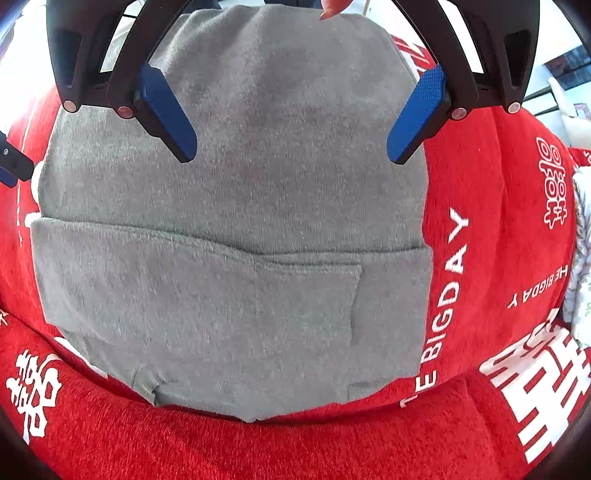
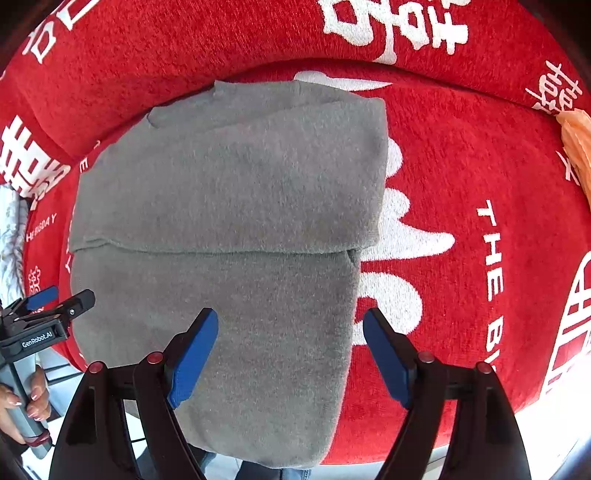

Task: Fold small clothes
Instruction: 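Move both open grippers to the sweater hem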

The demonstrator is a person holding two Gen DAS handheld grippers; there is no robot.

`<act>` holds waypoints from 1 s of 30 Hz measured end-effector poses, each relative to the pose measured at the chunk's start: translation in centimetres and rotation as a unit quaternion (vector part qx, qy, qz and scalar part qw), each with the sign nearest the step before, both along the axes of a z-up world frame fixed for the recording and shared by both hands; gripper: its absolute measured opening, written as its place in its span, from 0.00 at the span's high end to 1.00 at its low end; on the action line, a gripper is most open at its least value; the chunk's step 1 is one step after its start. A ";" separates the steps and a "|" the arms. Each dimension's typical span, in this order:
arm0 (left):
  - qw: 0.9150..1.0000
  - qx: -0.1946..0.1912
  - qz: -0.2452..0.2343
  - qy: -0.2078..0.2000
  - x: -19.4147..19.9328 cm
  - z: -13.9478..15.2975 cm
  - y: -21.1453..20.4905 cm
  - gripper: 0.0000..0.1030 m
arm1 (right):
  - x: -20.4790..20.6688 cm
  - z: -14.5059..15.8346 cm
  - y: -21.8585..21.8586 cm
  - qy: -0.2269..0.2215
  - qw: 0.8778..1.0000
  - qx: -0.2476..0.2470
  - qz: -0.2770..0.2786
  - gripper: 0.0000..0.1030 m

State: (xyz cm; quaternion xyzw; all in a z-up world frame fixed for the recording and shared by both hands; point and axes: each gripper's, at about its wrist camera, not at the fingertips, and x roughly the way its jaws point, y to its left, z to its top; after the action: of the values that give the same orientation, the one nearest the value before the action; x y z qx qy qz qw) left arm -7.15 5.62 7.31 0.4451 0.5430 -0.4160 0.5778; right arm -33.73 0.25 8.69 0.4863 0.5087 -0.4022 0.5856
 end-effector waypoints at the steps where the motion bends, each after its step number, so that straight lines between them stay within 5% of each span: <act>1: 1.000 0.001 0.001 -0.001 -0.1 0.0 0.1 0.00 | 0.0 0.0 0.0 0.001 1.000 -0.001 0.004 0.19; 18: 0.999 0.028 0.043 0.002 0.1 -0.8 4.5 0.00 | 2.0 -0.9 1.4 0.001 0.998 0.011 0.068 0.19; 26: 0.998 0.026 0.048 0.016 2.3 -1.3 7.4 0.00 | 3.9 -0.6 4.0 0.004 0.998 0.004 0.063 0.19; 30: 0.999 0.021 0.032 0.026 3.6 -1.5 9.3 0.00 | 4.5 -0.6 6.2 -0.036 0.999 0.017 0.036 0.19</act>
State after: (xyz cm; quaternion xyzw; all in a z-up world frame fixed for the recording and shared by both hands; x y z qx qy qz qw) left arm -3.58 14.92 5.82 0.4290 0.5802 -0.3974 0.5670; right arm -29.23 6.46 8.08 0.4915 0.5114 -0.3545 0.6093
